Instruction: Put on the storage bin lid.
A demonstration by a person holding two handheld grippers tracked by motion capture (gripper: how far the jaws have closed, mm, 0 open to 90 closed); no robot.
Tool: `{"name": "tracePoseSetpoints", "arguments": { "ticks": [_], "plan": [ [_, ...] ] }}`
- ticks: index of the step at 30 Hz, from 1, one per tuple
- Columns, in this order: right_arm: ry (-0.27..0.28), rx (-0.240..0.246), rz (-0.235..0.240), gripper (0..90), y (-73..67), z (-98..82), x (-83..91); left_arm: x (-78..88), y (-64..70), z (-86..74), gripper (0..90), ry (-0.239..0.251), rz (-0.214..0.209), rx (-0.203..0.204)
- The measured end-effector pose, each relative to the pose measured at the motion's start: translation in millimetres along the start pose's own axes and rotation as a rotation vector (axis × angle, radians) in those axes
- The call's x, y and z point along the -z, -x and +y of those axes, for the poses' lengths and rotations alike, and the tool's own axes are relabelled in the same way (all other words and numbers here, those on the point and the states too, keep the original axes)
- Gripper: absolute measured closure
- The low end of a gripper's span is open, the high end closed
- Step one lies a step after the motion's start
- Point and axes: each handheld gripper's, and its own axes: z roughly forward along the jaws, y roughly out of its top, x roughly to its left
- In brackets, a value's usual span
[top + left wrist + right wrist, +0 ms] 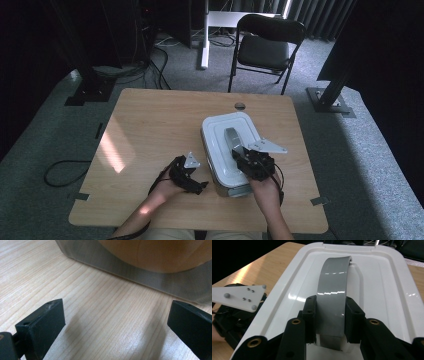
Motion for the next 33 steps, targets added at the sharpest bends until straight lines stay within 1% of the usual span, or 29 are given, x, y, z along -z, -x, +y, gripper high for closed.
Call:
{"name": "tracePoseSetpoints", "arguments": {
  "ticks": [5, 6, 11, 12, 13, 14, 19, 22, 25, 27, 28, 29, 31, 32, 33],
  "plan": [
    [-0.012, 0.010, -0.003, 67.3, -3.9, 0.4, -1.7, 1.2, -0.6, -1.3, 2.0, 0.006, 0.003, 0.010],
    [-0.015, 0.007, 0.004, 67.3, -5.1, 0.3, -1.3, 2.2, -1.3, -1.6, 2.0, 0.012, 0.002, 0.017],
    [-0.027, 0.012, 0.011, 67.3, -8.2, -2.5, -3.3, 2.8, -1.8, -2.6, 2.0, 0.011, 0.006, 0.020],
    [-0.039, 0.010, 0.011, 67.2, -9.5, -5.7, -6.5, 2.9, -2.2, -3.2, 2.0, 0.009, 0.004, 0.021],
    [-0.039, 0.010, 0.011, 67.2, -9.5, -5.7, -6.5, 2.9, -2.2, -3.2, 2.0, 0.009, 0.004, 0.021],
    [-0.039, 0.020, -0.003, 67.2, -10.6, -6.1, -7.6, 2.6, -2.6, -3.8, 2.0, 0.006, 0.005, 0.021],
    [-0.054, 0.018, -0.004, 67.2, -10.4, -5.0, -9.3, 2.5, -2.1, -3.6, 2.0, 0.004, 0.005, 0.020],
    [-0.064, 0.019, -0.002, 67.1, -9.4, -4.3, -10.2, 2.4, -1.6, -2.9, 2.0, 0.011, 0.006, 0.032],
    [-0.070, 0.025, -0.006, 67.0, -10.0, -4.0, -10.7, 2.5, -1.4, -2.6, 2.0, 0.012, 0.005, 0.034],
    [-0.070, 0.024, 0.001, 66.0, -9.0, -3.7, -10.8, 2.8, -1.2, -2.4, 2.0, 0.010, 0.003, 0.033],
    [-0.054, 0.015, 0.029, 50.8, -7.5, -4.1, -9.7, 3.5, -1.5, -2.2, 2.0, 0.007, -0.002, 0.030],
    [-0.054, 0.015, 0.029, 50.8, -7.5, -4.1, -9.7, 3.5, -1.5, -2.2, 2.0, 0.007, -0.002, 0.030],
    [-0.023, 0.013, 0.045, 42.3, -7.2, -4.6, -5.9, 4.1, -2.3, -2.3, 2.0, 0.009, -0.003, 0.034],
    [-0.004, 0.015, 0.039, 37.9, -5.5, -5.2, -3.2, 4.4, -3.3, -2.4, 2.0, 0.011, -0.003, 0.038],
    [-0.004, 0.015, 0.039, 37.9, -5.5, -5.2, -3.2, 4.4, -3.3, -2.4, 2.0, 0.011, -0.003, 0.038]
  ]
}}
